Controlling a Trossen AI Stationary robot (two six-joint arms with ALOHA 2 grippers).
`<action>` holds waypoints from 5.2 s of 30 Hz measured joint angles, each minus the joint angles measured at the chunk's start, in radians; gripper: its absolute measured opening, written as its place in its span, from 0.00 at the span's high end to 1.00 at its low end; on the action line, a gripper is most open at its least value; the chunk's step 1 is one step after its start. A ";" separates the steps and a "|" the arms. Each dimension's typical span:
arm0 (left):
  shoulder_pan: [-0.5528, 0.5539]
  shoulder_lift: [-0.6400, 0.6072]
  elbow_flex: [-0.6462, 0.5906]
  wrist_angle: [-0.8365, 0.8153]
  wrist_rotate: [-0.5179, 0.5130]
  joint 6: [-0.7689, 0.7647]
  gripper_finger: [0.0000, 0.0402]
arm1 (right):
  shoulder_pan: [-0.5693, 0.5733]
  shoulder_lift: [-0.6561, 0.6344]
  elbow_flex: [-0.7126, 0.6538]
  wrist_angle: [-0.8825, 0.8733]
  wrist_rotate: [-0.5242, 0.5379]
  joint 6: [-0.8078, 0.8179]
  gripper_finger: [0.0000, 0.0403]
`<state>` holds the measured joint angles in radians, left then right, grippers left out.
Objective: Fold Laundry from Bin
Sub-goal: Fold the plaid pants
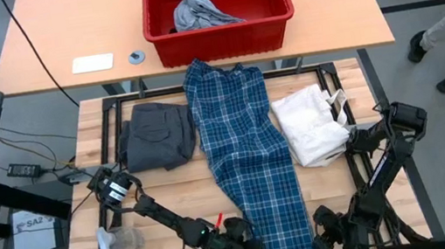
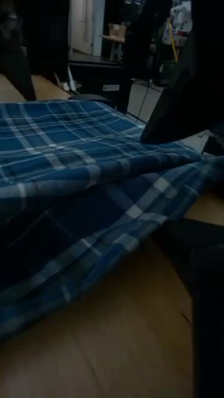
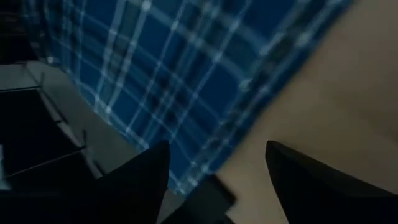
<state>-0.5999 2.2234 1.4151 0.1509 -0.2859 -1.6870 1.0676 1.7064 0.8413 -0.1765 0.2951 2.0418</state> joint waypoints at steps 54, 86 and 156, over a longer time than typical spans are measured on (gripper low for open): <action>-0.088 -0.127 0.118 0.189 -0.018 0.178 1.00 | -0.053 -0.386 0.023 0.131 -0.093 -0.449 1.00; 0.107 -0.347 0.137 -0.861 -0.351 -0.127 1.00 | -0.742 -0.523 0.023 -0.370 -0.362 -1.009 1.00; 0.988 -0.438 0.375 -1.198 0.031 1.443 0.03 | -0.993 -0.470 0.008 -0.415 -0.014 -1.473 0.57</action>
<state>0.3881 1.7851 1.7904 -1.0474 -0.2546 -0.2436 0.0747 1.2367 0.8497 -0.5915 0.2815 0.5690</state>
